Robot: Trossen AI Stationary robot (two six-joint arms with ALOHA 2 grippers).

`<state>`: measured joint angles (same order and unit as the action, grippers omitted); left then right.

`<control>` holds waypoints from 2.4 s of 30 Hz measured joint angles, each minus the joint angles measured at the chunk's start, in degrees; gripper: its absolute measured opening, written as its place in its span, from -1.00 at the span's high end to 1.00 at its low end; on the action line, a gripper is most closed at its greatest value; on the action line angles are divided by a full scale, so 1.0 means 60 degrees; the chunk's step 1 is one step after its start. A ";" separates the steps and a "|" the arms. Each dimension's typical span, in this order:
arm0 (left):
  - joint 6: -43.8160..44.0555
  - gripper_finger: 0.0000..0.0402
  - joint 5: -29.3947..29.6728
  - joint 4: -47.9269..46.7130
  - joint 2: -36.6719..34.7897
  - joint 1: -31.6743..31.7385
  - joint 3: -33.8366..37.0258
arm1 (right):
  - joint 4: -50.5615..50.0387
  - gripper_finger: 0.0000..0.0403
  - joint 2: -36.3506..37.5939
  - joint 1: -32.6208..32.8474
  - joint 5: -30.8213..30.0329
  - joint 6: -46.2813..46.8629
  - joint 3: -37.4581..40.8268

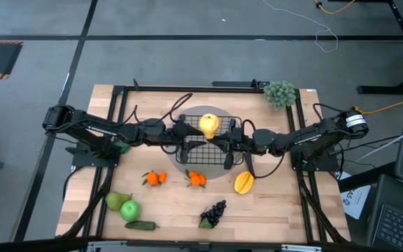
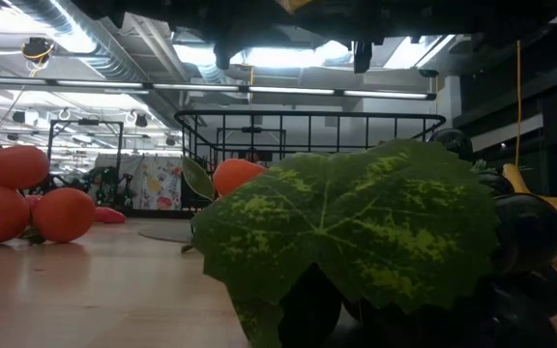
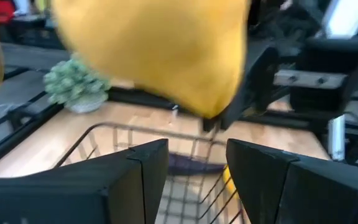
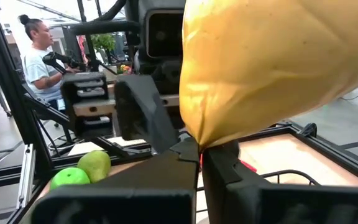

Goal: Build produce basket
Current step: Put the yellow pear into the wire basket

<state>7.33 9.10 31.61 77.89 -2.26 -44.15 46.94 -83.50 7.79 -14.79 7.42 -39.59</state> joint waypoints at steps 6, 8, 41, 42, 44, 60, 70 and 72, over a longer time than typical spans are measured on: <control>0.0000 0.23 -0.0118 0.0185 0.0263 0.0004 -0.0012 | 0.0072 1.00 -0.0004 0.0000 0.0005 0.0000 0.0002; 0.0000 0.23 -0.0035 0.0076 0.0294 0.0011 0.0027 | 0.0069 1.00 -0.0004 0.0000 0.0048 0.0017 0.0001; -0.0080 0.73 0.0061 0.0591 0.0272 0.0007 0.0009 | 0.0049 1.00 -0.0007 -0.0012 0.0430 0.0215 0.0000; -0.0081 0.81 0.0057 0.0589 0.0272 0.0007 0.0009 | 0.0025 1.00 -0.0007 -0.0015 0.0423 0.0215 0.0000; -0.0102 0.94 0.0044 0.0577 0.0272 0.0007 0.0009 | -0.0016 1.00 -0.0004 -0.0015 0.0405 0.0215 0.0000; -0.0313 1.00 0.0099 0.0562 0.0272 -0.0036 0.0009 | -0.0087 1.00 0.0004 -0.0007 0.0448 0.0219 0.0000; -0.0306 1.00 0.0163 0.0580 0.0272 -0.0027 0.0009 | -0.0091 0.58 0.0004 0.0000 0.0510 0.0208 0.0000; -0.0307 1.00 0.0169 0.0584 0.0272 -0.0025 0.0009 | -0.0091 0.47 0.0004 0.0004 0.0517 0.0209 0.0000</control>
<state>5.49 10.12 35.11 79.53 -2.42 -44.10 46.39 -83.48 7.81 -11.68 8.67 -39.59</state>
